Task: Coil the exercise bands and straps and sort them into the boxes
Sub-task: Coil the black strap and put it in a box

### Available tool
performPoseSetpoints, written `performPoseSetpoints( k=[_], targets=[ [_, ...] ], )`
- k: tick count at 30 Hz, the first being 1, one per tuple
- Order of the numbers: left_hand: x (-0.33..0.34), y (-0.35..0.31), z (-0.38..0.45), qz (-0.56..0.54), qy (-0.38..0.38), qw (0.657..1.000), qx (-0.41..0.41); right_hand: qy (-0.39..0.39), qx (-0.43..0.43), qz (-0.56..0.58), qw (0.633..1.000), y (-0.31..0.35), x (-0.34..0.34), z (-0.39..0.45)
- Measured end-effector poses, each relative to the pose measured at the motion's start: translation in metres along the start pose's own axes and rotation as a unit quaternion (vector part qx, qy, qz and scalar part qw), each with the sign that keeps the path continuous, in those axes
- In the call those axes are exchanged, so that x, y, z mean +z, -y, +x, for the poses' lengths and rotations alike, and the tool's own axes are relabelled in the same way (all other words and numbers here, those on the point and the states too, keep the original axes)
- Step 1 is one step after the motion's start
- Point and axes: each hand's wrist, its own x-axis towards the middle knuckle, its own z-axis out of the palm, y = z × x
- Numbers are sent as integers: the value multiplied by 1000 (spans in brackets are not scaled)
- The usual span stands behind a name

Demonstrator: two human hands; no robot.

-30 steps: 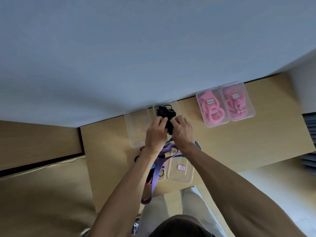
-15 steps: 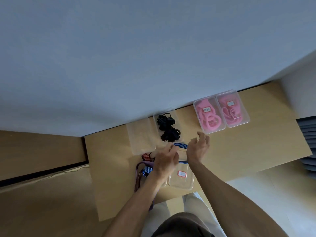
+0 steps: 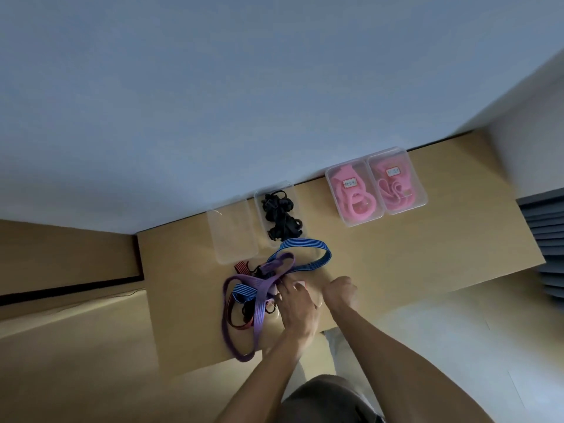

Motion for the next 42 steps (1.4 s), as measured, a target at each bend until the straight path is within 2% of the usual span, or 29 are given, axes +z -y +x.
performPoseSetpoints(
  k=[3, 7, 9, 11, 12, 18, 23, 29, 32, 34, 39, 42],
  targets=[
    [11, -9, -2, -104, -34, 992, -57, 14, -18, 14, 1000, -6, 0, 2],
    [25, -18, -5, -218, -103, 966, -91, 37, -49, 31, 998, -14, -3, 5],
    [26, -22, -5, -295, -127, 936, -142, 27, -42, 28, 998, -23, -9, 8],
    [22, -25, -3, -380, -111, 893, -214, 8, -26, 23, 999, -36, -18, 12],
    [20, -26, -3, -399, -92, 883, -231, -1, -16, 19, 1000, -42, -24, 15],
    [-14, -56, -7, -325, 55, 925, -189, -66, 2, 22, 998, -38, -69, 9],
    [-63, -92, -12, -323, 50, 930, -168, -131, -51, 53, 989, 0, -124, -12],
    [-117, -112, -27, -383, 66, 912, -131, -169, -96, 92, 977, 31, -170, -36],
    [-133, -109, -26, -423, 26, 898, -115, -171, -104, 137, 970, 37, -168, -40],
    [-140, -100, -26, -440, -30, 893, -82, -156, -132, 175, 963, 39, -160, -43],
    [-155, -64, -15, -384, -229, 894, 9, -122, -232, 179, 948, 60, -126, -52],
    [-170, -42, 4, -336, -283, 898, 0, -93, -263, 168, 945, 90, -105, -56]
  ],
)
